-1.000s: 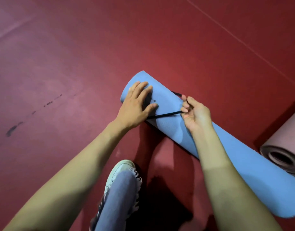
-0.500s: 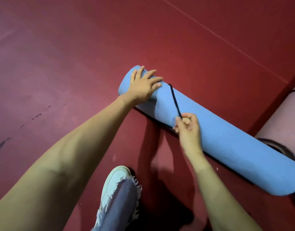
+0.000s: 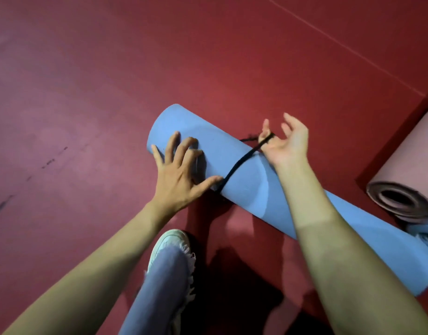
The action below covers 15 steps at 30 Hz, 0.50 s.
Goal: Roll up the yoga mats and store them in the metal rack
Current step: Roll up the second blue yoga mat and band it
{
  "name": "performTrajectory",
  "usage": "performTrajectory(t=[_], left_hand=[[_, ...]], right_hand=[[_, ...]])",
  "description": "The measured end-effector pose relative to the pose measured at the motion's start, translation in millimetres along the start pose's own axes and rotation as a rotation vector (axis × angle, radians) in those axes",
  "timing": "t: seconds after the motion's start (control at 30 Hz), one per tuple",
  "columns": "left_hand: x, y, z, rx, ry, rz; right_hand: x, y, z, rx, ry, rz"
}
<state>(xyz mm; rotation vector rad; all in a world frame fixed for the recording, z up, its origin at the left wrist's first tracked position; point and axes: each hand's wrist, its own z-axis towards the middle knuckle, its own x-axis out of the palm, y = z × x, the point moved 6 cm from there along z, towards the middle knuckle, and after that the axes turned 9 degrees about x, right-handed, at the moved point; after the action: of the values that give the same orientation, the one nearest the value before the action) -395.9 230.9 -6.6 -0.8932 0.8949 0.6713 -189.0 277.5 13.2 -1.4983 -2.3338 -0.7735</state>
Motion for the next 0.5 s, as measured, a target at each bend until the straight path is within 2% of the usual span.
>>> performTrajectory(t=[0.07, 0.17, 0.27, 0.33, 0.37, 0.43, 0.47, 0.5], left_hand=[[2, -2, 8, 0.000, 0.026, -0.026], [5, -5, 24, -0.030, 0.048, -0.054], [10, -5, 45, -0.063, 0.105, -0.049], [16, -8, 63, -0.081, 0.164, -0.046], [18, -15, 72, -0.047, 0.184, -0.036], [22, -36, 86, 0.132, 0.123, 0.013], [24, -43, 89, 0.232, 0.089, 0.010], [28, -45, 92, 0.297, 0.127, -0.045]], right_hand=[[-27, 12, 2, -0.030, -0.041, 0.142], [-46, 19, -10, -0.018, 0.009, 0.223], [-53, 13, -23, -0.039, 0.056, -0.027], [-55, 7, -30, -0.137, 0.057, -0.240], [-55, 7, -30, -0.191, 0.062, -0.318], [-50, 12, -28, -0.260, 0.086, -0.403], [-46, 17, -25, -0.265, 0.093, -0.408], [-43, 22, -22, -0.258, 0.089, -0.397]])
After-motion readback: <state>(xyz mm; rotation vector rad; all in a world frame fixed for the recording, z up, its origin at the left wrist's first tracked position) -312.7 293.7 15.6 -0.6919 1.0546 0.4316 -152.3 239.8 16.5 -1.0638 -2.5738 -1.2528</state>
